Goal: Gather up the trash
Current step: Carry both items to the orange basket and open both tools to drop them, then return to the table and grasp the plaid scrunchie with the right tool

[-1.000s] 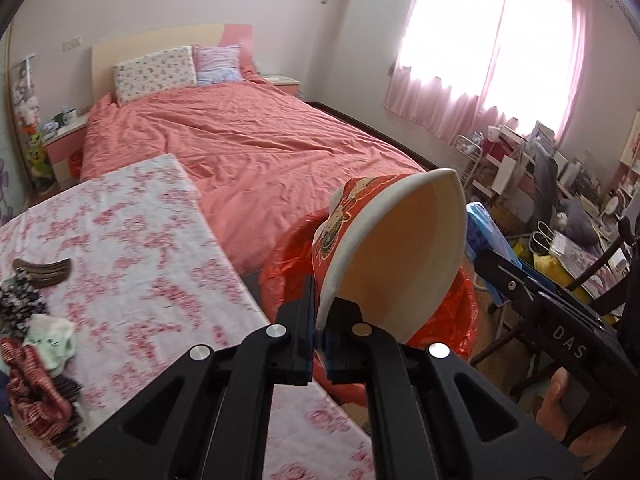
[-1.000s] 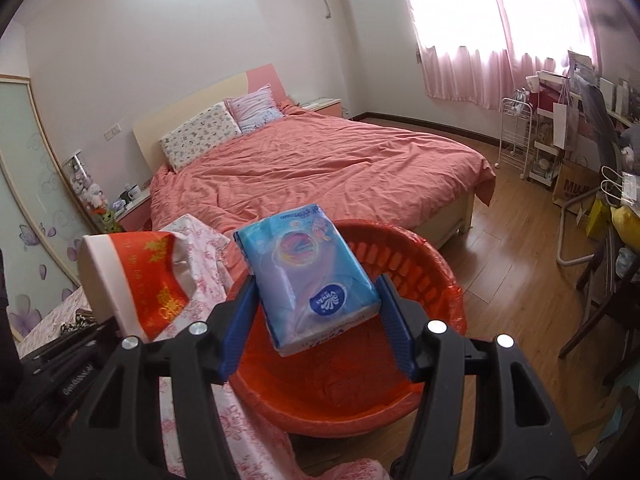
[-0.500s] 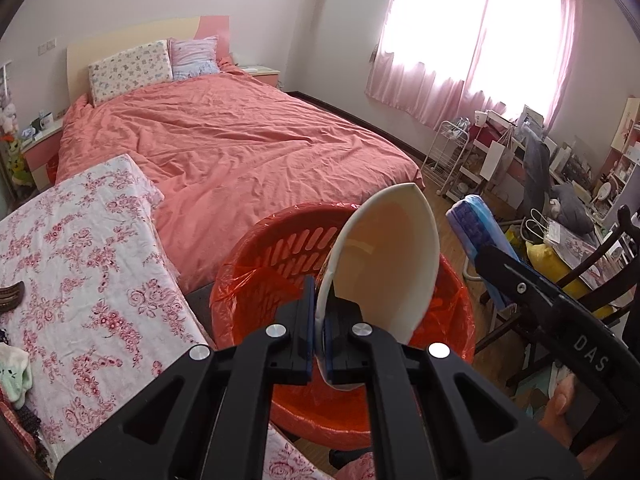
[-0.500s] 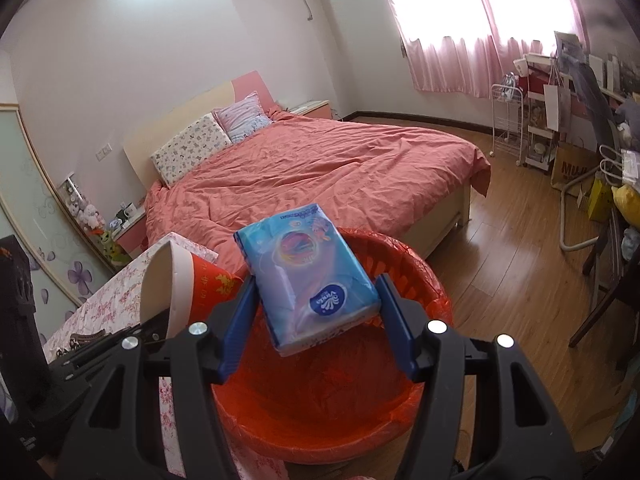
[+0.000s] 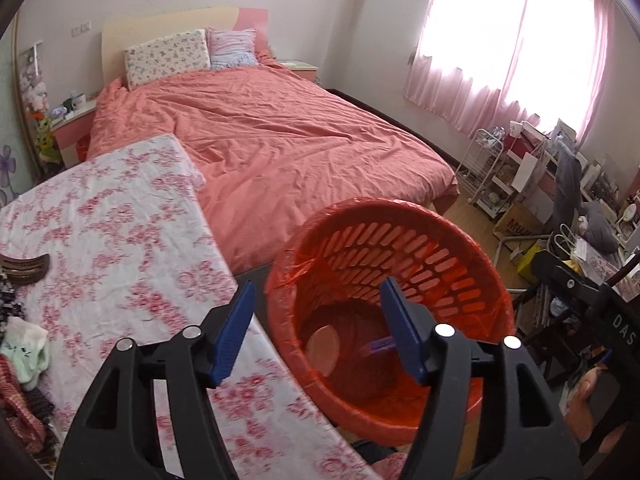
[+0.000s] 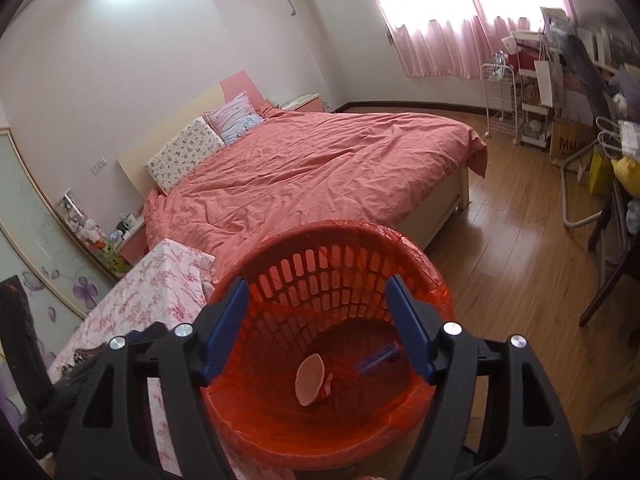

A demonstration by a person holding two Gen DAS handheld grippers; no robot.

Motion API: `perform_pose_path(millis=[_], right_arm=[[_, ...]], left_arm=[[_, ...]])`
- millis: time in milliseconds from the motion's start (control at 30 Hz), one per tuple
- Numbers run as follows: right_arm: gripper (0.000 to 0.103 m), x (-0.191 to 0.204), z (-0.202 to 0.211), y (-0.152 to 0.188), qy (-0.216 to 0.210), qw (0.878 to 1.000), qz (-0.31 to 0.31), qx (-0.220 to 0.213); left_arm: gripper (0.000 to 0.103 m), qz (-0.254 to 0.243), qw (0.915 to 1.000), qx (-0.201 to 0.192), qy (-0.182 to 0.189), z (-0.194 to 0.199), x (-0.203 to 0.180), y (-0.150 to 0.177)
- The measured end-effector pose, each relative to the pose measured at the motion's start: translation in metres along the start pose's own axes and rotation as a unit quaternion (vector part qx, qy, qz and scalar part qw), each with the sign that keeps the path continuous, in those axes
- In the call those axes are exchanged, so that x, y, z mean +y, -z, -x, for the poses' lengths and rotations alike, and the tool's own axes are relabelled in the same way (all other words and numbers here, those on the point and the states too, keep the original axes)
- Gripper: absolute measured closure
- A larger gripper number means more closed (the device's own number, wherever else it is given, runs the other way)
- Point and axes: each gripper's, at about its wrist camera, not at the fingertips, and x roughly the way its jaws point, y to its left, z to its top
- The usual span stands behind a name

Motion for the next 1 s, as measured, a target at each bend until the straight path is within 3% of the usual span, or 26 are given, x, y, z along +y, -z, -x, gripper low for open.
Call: perform_pose_path(millis=[233,500,767,1000], right_arm=[[0.031,0.028,0.013,0.012,0.009,0.999,0.047,0.0],[0.031,0.094,0.027,0.046,-0.018,0.993,0.118,0.017],[0.031,0.191,0.026,0.097,-0.073,0.976,0.197,0.056],[0.031,0.281,0.021,0.146,-0.146,0.952,0.253,0.095]], left_arm=[[0.033,0.003,0.9986,-0.016,-0.051,0.036,0.038,0.013],[0.033,0.044,0.9911,-0.025,-0.123,0.092,0.112,0.044],[0.023,0.081,0.9688,-0.038,-0.232,0.148,0.199,0.086],[0.023,0.148,0.9524,-0.01,-0.266,0.163,0.266,0.116]])
